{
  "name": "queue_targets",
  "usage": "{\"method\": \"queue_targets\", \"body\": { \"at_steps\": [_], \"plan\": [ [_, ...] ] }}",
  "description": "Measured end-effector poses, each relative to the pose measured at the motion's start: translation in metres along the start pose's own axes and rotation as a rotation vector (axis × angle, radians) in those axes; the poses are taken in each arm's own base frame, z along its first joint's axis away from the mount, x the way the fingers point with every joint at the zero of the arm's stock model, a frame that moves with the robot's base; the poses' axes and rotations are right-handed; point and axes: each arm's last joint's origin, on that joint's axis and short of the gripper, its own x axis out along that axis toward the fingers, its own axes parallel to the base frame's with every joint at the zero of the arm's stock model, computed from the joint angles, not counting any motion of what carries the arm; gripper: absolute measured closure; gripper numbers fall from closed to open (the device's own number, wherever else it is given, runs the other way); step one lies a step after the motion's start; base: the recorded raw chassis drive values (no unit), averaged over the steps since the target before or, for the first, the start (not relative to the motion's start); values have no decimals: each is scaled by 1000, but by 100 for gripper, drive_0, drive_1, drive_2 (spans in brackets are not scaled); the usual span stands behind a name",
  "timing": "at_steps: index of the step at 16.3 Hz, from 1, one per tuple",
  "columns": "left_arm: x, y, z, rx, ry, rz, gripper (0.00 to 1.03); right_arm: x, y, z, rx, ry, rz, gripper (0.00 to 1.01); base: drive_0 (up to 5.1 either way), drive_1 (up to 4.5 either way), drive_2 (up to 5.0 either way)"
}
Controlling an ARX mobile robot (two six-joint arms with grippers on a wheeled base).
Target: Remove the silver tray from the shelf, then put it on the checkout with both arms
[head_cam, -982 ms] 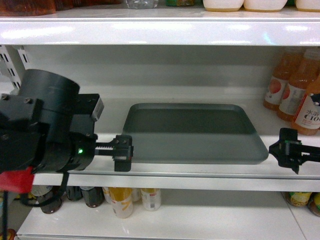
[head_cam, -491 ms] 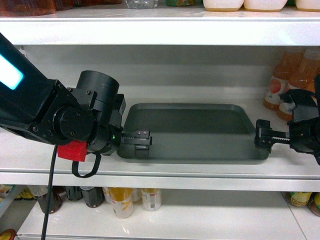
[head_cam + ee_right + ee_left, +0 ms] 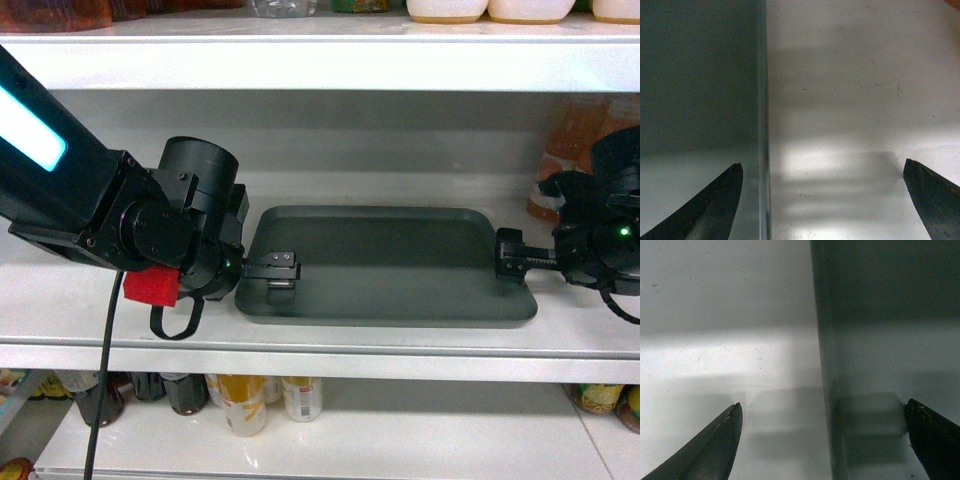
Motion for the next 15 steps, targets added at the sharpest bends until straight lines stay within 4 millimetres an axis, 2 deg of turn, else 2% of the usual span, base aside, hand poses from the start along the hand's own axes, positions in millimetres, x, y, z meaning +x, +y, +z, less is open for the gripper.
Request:
{"method": "queue_targets", "body": {
  "at_steps": [1,2,3,8,9,12,15],
  "plan": [
    [1,0,1,5,36,5,7,6,7,5,-9,34,-8,3,0,0,0],
    [1,-2,1,9,96,21,42,7,9,4,-11,66,-5,36,0,0,0],
    [1,-3,-2,-7,114,12,58,7,13,3,-16,78,-1,53,0,0,0],
    [-5,6,-13,-57,109,5,97,2,18,-8,-32,58,10,96,0,0,0],
    [-8,10,-17,-83,104,-9,100,-1,17,-10,-20,67,18,99,0,0,0],
    [-20,15,-27,-110,95,-15,100,-11,17,-17,9,93,43,99,0,0,0],
    [-41,20,-41,-126,80,-12,100,-27,19,-31,14,94,55,99,0,0,0]
  ]
}}
